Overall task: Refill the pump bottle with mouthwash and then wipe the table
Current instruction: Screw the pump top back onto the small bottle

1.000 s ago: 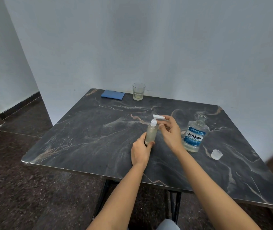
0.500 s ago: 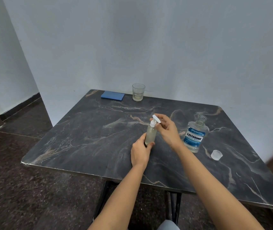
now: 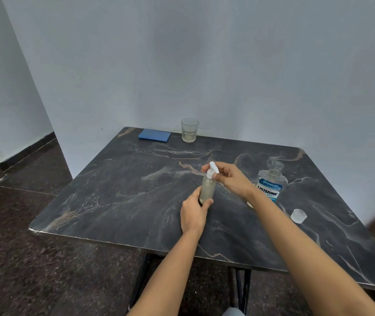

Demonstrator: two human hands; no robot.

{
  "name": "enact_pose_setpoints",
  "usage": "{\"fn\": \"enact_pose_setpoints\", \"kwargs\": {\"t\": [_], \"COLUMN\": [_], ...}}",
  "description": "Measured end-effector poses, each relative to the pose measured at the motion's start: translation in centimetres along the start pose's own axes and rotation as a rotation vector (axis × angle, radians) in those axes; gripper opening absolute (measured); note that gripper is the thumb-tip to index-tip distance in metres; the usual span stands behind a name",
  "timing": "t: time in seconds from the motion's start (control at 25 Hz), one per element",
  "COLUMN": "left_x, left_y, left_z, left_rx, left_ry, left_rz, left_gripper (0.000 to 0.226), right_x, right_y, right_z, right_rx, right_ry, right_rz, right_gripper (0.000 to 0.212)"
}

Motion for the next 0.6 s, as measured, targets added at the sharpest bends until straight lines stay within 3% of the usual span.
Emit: {"fn": "enact_pose_setpoints", "kwargs": {"t": [0.36, 0.6], "left_x": [0.2, 0.5], "left_y": [0.1, 0.2], "left_z": [0.2, 0.2], "left_rx": [0.018, 0.035], "left_ry": [-0.011, -0.019], "left_rz": [0.032, 0.074], "left_gripper": [0.043, 0.042], "right_x": [0.3, 0.9], "right_y": [-0.8, -1.4], "right_z": [0.0, -0.2], "right_rx": [-0.017, 0.011], "right_ry": [-0.186, -0.426], "right_rz": [-0.075, -0.358], "right_gripper": [0.024, 0.029]}}
Point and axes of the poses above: each hand's wrist, its own z-axis towards the middle knuckle, its own x-axis out of the palm, y = z × x, the point moved 3 cm from there along z, towards the middle knuckle, and after that the axes turned 1 degree about -y, right-handed, at the moved point
